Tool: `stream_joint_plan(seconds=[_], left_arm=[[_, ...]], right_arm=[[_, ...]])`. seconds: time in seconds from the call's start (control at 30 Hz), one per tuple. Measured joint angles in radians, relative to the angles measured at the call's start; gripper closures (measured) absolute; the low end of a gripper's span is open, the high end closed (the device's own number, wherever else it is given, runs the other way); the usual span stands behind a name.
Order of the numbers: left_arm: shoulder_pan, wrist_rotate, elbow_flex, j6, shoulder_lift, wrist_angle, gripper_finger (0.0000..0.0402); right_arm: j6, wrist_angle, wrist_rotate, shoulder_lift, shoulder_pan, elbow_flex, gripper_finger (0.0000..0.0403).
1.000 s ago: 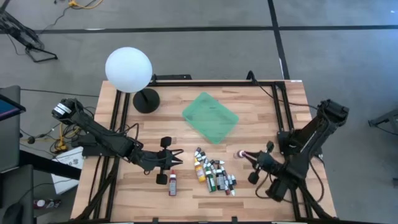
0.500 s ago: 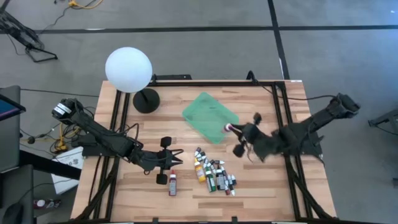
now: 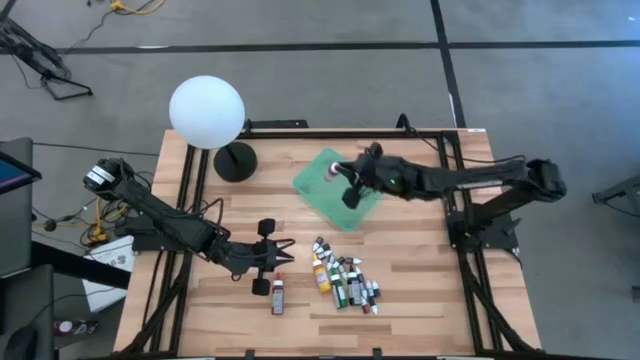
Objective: Pick & Place food coloring
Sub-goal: Put the large pink food coloring bottle into the green bin
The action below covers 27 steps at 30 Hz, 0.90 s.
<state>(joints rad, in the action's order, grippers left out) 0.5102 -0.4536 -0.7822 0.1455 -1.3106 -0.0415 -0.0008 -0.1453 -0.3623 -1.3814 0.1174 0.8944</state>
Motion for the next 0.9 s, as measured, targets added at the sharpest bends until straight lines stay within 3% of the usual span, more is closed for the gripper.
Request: stream_joint_plan(seconds=[0.37, 0.9], left_arm=[[-0.002, -0.03, 0.0, -0.005, 0.0, 0.007, 0.0386], [-0.016, -0.068, 0.0, -0.011, 0.0, 0.006, 0.0386]], right_arm=[[0.006, -0.18, 0.186, -0.218, 0.234, 0.0, 0.0374], [0.021, -0.253, 0.269, -0.361, 0.298, 0.01, 0.0375]])
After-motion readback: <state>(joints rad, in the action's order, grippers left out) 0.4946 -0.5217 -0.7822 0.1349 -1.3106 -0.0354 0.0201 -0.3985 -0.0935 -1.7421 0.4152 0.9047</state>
